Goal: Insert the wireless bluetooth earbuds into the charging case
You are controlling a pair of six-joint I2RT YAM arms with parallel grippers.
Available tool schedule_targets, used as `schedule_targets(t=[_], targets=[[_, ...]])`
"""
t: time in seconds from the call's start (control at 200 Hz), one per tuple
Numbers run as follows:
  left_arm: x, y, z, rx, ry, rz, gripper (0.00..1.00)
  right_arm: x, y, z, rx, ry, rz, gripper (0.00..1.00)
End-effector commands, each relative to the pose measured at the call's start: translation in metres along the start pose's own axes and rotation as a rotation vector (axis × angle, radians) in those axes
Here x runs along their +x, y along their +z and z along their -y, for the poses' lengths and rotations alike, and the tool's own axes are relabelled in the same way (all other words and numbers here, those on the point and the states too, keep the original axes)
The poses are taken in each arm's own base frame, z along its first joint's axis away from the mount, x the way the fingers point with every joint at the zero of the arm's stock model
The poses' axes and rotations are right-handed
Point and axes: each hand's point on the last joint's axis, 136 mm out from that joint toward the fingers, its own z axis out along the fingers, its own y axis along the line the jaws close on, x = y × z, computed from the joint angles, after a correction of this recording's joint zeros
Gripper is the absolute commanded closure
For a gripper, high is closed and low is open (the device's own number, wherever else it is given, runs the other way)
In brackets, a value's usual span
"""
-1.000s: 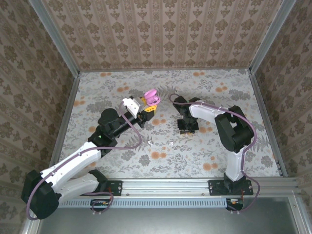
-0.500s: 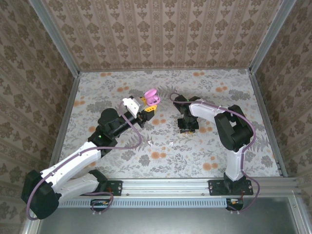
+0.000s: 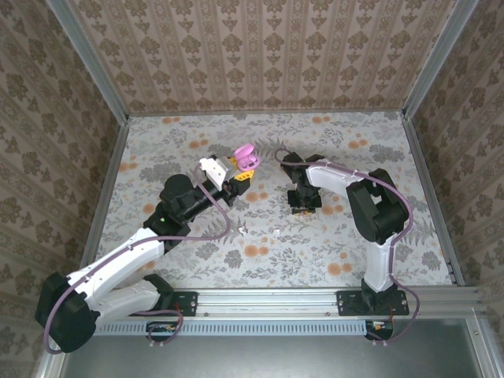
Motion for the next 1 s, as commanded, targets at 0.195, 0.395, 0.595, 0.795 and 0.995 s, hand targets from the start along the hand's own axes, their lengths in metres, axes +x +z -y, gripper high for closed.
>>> schedule_targets(t=[0.195, 0.395, 0.595, 0.795, 0.995], targets=[[-0.026, 0.0, -0.001, 0.007, 0.004, 0.066, 0.63, -0.016, 0.008, 0.009, 0.026, 0.015, 0.027, 0.72], [-0.026, -0.001, -0.001, 0.007, 0.002, 0.063, 0.63, -0.011, 0.008, 0.009, 0.014, 0.017, 0.018, 0.73], [-0.026, 0.0, -0.002, 0.007, 0.001, 0.061, 0.63, -0.01, -0.001, 0.005, -0.02, 0.021, 0.036, 0.75], [-0.019, 0.006, 0.0, 0.022, -0.014, 0.041, 0.63, -0.012, -0.025, 0.0, -0.076, 0.035, 0.095, 0.76], [-0.008, 0.015, -0.002, 0.021, -0.041, 0.017, 0.63, -0.015, -0.068, -0.002, -0.14, 0.037, 0.195, 0.76]])
